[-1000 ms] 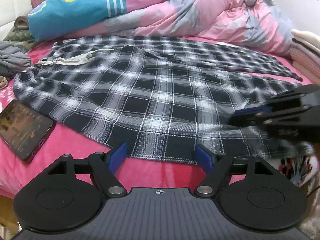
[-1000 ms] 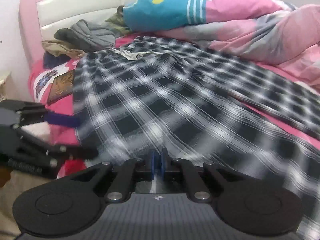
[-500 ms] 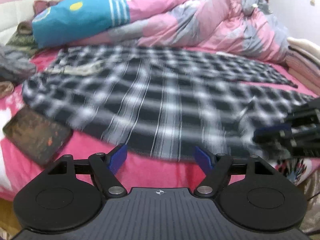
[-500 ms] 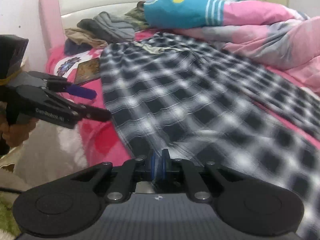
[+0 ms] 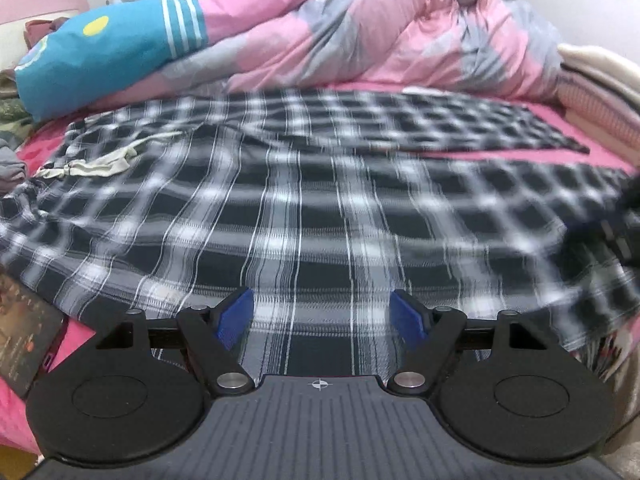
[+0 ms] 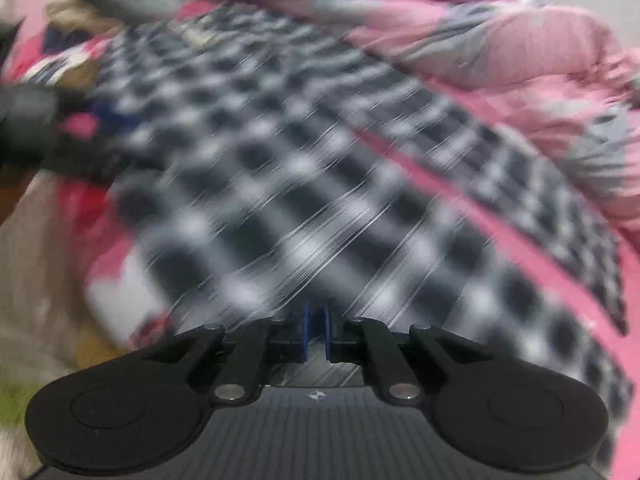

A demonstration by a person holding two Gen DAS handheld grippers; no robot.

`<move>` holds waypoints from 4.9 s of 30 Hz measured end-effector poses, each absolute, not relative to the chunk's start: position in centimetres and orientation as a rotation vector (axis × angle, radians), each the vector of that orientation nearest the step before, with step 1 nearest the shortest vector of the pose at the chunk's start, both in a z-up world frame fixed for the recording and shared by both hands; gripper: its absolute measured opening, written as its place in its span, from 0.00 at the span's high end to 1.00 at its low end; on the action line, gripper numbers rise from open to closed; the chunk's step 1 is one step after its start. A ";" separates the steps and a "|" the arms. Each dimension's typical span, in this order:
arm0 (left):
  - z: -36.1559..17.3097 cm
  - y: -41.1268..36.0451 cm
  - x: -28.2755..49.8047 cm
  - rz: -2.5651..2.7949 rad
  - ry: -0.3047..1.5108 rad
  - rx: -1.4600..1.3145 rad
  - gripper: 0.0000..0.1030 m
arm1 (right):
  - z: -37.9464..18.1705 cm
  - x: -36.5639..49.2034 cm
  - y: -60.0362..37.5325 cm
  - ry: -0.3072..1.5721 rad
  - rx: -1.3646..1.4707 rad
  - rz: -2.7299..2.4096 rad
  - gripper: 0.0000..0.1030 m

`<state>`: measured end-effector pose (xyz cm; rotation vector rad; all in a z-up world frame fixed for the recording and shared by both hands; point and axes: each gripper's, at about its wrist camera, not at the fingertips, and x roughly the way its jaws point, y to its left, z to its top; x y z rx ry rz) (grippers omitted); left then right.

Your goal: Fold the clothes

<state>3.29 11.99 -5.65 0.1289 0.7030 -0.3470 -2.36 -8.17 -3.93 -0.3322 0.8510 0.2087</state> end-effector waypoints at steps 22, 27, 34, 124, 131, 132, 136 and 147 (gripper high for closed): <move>-6.2 12.3 2.5 -0.308 0.736 0.173 0.24 | -6.1 -3.3 -13.9 0.790 -0.190 0.104 0.88; -6.2 12.7 2.4 -0.309 0.742 0.184 0.24 | -5.0 -5.3 -19.5 0.799 -0.046 -0.145 0.87; -5.8 12.6 2.2 -0.284 0.753 0.193 0.24 | -5.3 -5.3 -12.4 0.740 -0.076 0.224 0.87; -6.8 4.1 3.8 -0.424 0.750 0.231 0.19 | -4.1 -15.7 -33.2 0.932 0.026 -0.375 0.83; -6.7 4.4 3.5 -0.403 0.750 0.244 0.18 | -5.7 -9.3 -32.2 0.857 0.016 -0.232 0.83; -6.7 4.5 3.5 -0.399 0.750 0.247 0.18 | -6.3 -9.3 -33.3 0.864 0.016 -0.268 0.83; -6.6 4.9 3.6 -0.395 0.754 0.259 0.18 | -5.4 -11.0 -37.3 0.839 0.110 -0.456 0.82; -6.5 5.0 3.7 -0.374 0.774 0.263 0.13 | -7.2 -2.6 -35.0 0.761 0.107 -0.301 0.82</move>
